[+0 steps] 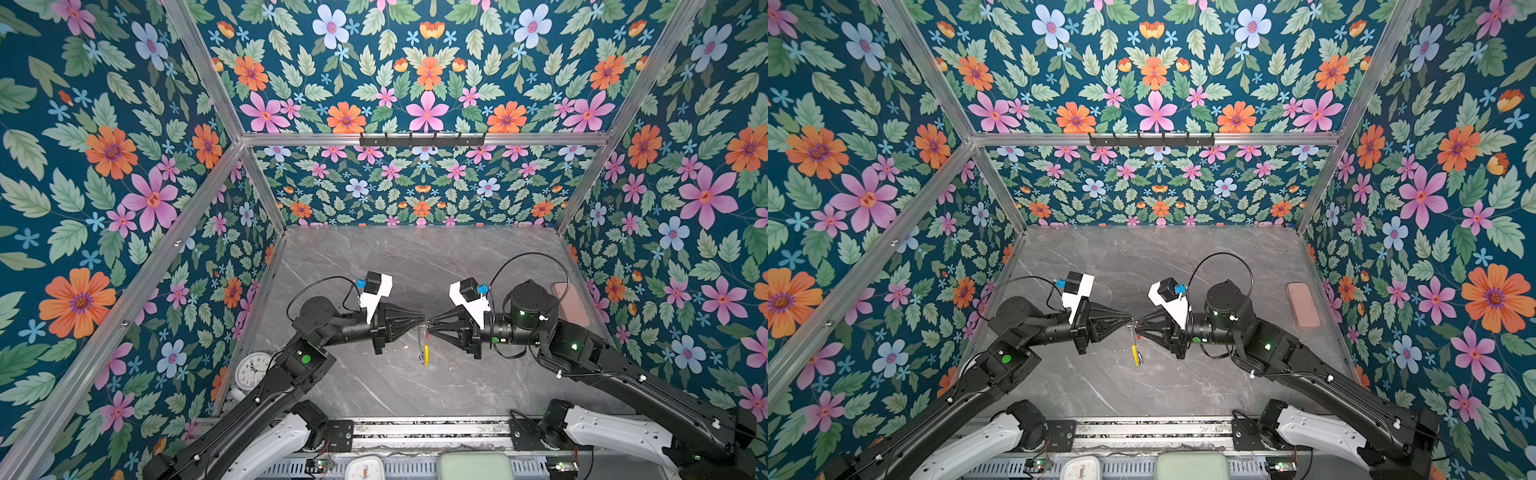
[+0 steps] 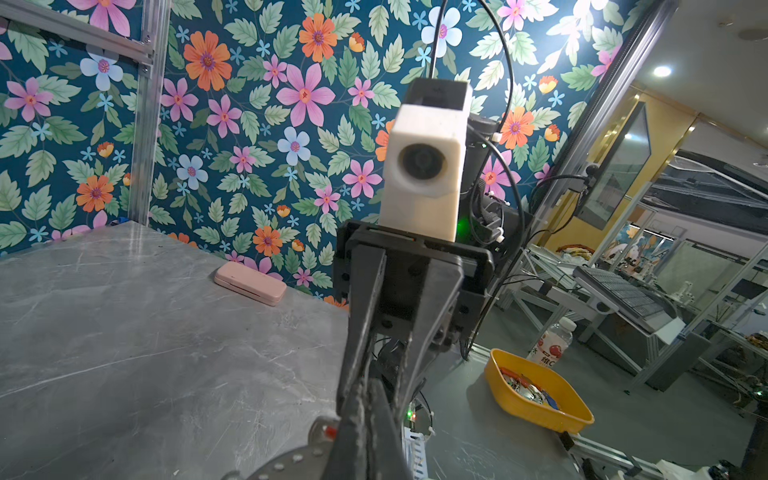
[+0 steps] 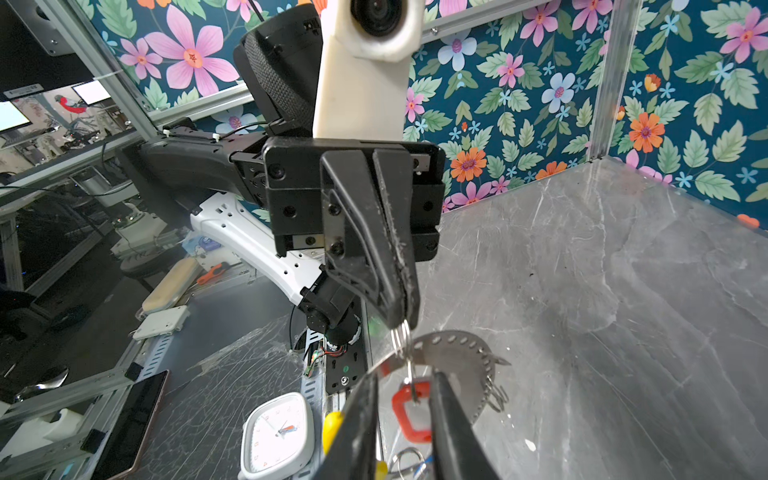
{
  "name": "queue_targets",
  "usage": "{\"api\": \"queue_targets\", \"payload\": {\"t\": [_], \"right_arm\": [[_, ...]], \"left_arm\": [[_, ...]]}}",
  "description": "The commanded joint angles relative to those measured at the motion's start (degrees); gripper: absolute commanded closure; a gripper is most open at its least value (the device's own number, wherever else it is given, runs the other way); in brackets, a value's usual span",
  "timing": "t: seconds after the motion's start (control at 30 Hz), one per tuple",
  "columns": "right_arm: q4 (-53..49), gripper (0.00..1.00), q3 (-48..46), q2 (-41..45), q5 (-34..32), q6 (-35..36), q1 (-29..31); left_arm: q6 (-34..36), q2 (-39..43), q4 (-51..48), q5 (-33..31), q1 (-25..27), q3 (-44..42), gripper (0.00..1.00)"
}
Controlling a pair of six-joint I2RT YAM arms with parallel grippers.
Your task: Remove the keys from the keyring
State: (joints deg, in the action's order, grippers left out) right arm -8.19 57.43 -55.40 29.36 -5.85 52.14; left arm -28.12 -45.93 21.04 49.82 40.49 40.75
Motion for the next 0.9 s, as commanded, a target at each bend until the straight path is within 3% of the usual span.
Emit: {"api": "queue_targets", "payload": {"t": [0.0,0.17,0.5,0.87], "right_arm": [[2.3,0.87,0.21,0.01,0.94,-0.13,0.01],[1.21,1.0,0.62,-0.24,0.91,0.05,0.06],[0.26,1.0,0.48,-0.59,1.11,0.31,0.06],[2.93,1.0,-2.27,-0.06,2.14,0.62,0.11]], "left_arm": [[-0.09,0.08,2.78,0.17,-0.14,0.06,1.0],[-0.17,0.24,2.86,-0.31,-0.07,-0.05,1.0],[-3.14,0.49,7.79,-1.01,-0.09,-1.41,1.0],[-10.57,-0.95,19.93,0.31,-0.11,-3.72,1.0]]}}
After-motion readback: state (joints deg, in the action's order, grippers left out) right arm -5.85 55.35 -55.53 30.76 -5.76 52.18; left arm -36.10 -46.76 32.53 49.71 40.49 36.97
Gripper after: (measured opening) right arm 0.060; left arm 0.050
